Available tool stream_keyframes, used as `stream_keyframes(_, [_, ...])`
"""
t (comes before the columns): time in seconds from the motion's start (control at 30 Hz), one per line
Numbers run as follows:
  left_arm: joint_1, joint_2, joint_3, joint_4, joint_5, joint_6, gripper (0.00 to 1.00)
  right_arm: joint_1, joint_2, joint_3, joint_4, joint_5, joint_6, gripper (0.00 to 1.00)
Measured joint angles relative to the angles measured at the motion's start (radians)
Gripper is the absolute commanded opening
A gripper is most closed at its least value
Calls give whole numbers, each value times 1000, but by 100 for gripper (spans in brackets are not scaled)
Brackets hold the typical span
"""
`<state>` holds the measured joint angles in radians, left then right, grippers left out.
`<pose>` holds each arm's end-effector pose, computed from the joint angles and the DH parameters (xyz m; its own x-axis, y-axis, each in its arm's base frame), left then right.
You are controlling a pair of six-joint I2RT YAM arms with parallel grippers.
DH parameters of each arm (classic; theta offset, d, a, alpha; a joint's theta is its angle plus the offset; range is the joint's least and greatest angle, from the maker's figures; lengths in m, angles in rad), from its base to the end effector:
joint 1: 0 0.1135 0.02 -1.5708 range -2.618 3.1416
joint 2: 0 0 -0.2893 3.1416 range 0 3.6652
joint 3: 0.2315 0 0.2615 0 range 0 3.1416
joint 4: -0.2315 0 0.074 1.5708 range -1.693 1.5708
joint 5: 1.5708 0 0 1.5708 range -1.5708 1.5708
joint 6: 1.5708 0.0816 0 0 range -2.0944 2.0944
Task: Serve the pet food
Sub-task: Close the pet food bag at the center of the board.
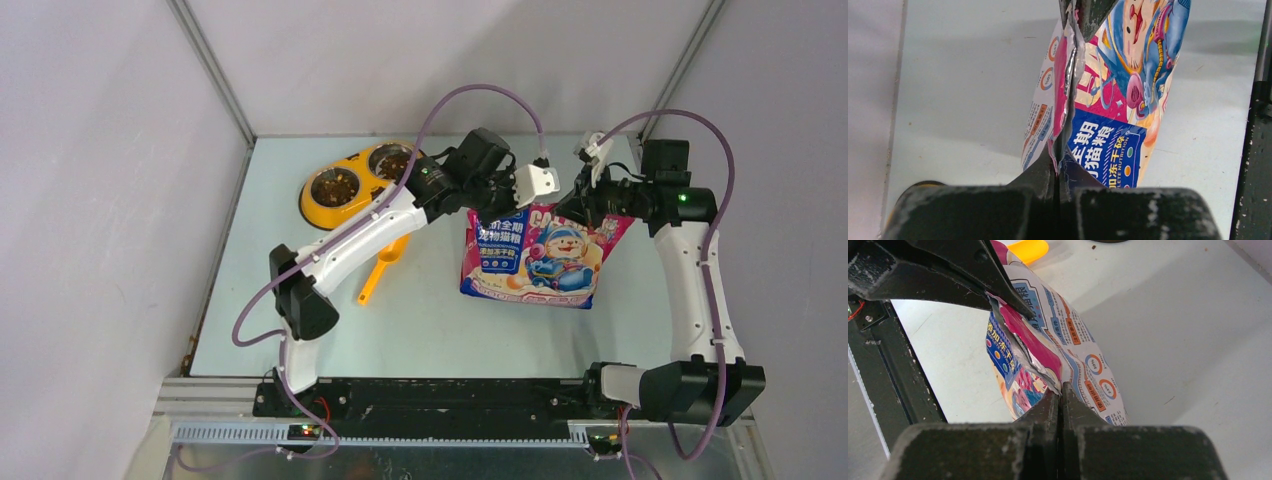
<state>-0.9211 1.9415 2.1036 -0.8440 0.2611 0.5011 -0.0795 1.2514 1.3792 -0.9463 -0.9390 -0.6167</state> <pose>0.2766 -0.3989 0.3871 0.0934 0.6443 -0.7591 0.9642 0.1315 0.2303 0.2619 0.0452 0.3909 -0.3030 -0.3185 -0.8982 -0.8311 0.5496 0.0855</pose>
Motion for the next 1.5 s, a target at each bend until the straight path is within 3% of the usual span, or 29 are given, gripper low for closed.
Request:
stream_keyframes(0.17, [0,0,0,5,-11,-14,3,-2,5,2,0,-2,1,0])
stream_keyframes(0.2, [0,0,0,5,-11,-15,23,-2,5,3,0,-2,1,0])
stream_keyframes(0.27, [2,0,4,3,-7,-12,47,-3,5,3,-1,-4,0,0])
stream_keyframes(0.33, [10,-4,11,-4,-7,-16,55,-6,5,3,-5,-5,1,0])
stream_keyframes(0.4, [31,-21,11,-15,-7,-24,56,-10,5,4,-7,-7,1,0])
stream_keyframes(0.53, [76,-89,-28,-34,-3,-22,51,-14,5,11,-17,-7,1,0])
stream_keyframes(0.63, [100,-141,-79,-40,5,-21,35,-14,10,19,-23,-6,1,0])
stream_keyframes(0.7, [101,-157,-108,-40,8,-20,34,-14,14,23,-27,-6,0,0])
stream_keyframes(0.83, [99,-156,-142,-38,8,-22,41,-14,24,37,-46,-6,0,1])
stream_keyframes(0.87, [99,-154,-146,-38,8,-22,40,-14,24,37,-48,-6,0,3])
stream_keyframes(0.93, [99,-151,-146,-36,12,-23,23,-14,24,39,-55,-6,-1,16])
stream_keyframes(0.97, [99,-151,-146,-35,13,-24,8,-14,24,41,-58,-7,-3,28])
stream_keyframes(1.03, [99,-151,-146,-35,19,-37,1,-13,24,48,-60,-6,-9,44])
stream_keyframes(1.13, [99,-148,-146,-37,25,-47,0,6,24,64,-49,6,-32,57])
stream_keyframes(1.27, [107,-145,-145,-36,36,-86,0,82,24,68,-34,42,-54,64])
stream_keyframes(1.37, [119,-140,-137,-37,58,-120,0,143,32,71,-12,72,-53,64])
stream_keyframes(1.5, [129,-138,-137,-37,82,-148,0,194,76,99,7,94,-43,56])
